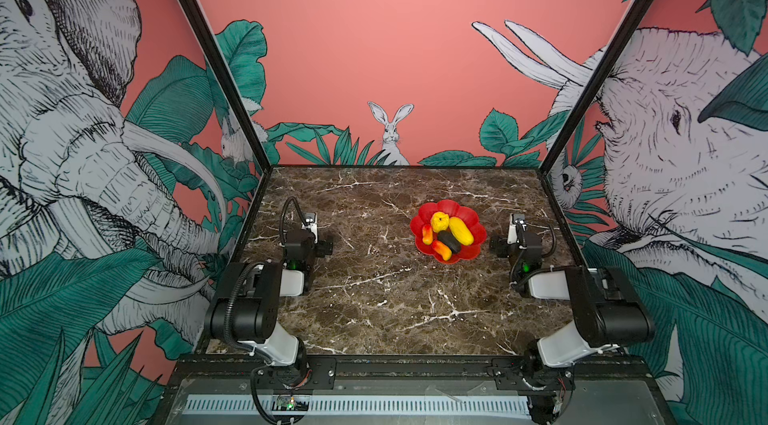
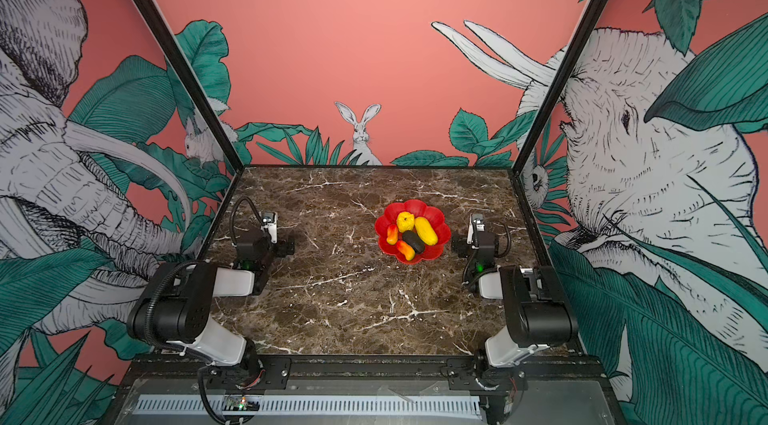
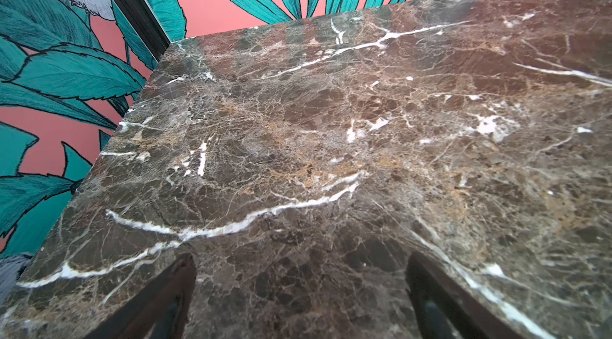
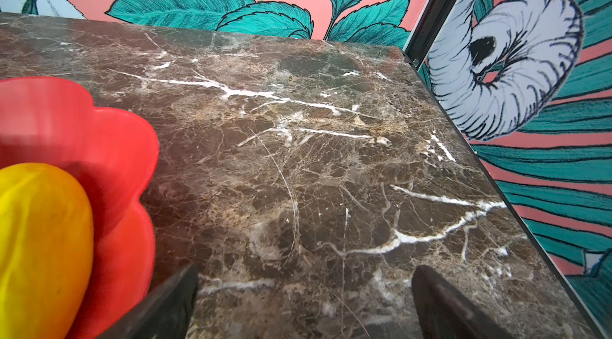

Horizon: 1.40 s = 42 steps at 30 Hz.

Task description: Place and organize the fake fruits in the fruit bowl

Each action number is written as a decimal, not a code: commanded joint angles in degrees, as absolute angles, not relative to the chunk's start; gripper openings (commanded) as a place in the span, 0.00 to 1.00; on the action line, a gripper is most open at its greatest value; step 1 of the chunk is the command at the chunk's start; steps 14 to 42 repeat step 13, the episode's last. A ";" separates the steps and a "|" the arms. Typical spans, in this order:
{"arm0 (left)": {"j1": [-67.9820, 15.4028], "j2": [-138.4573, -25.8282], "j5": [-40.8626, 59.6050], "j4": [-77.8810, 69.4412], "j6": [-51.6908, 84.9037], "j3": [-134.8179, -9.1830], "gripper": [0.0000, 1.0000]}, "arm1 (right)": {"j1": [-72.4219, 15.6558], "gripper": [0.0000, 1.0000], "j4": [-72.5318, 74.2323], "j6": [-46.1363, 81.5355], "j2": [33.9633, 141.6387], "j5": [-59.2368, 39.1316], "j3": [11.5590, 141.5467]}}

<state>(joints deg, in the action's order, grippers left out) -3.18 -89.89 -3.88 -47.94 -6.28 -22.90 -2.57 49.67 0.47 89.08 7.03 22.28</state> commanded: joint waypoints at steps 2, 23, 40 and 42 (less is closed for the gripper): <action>-2.99 -88.85 -3.52 -49.31 -6.77 -23.71 1.00 | -2.20 0.99 51.89 0.04 88.77 6.94 22.48; -2.93 -88.99 -3.11 -49.04 -6.68 -23.99 1.00 | -2.28 1.00 55.31 0.44 88.65 8.73 20.81; -2.93 -88.99 -3.11 -49.04 -6.68 -23.99 1.00 | -2.28 1.00 55.31 0.44 88.65 8.73 20.81; -2.93 -88.99 -3.11 -49.04 -6.68 -23.99 1.00 | -2.28 1.00 55.31 0.44 88.65 8.73 20.81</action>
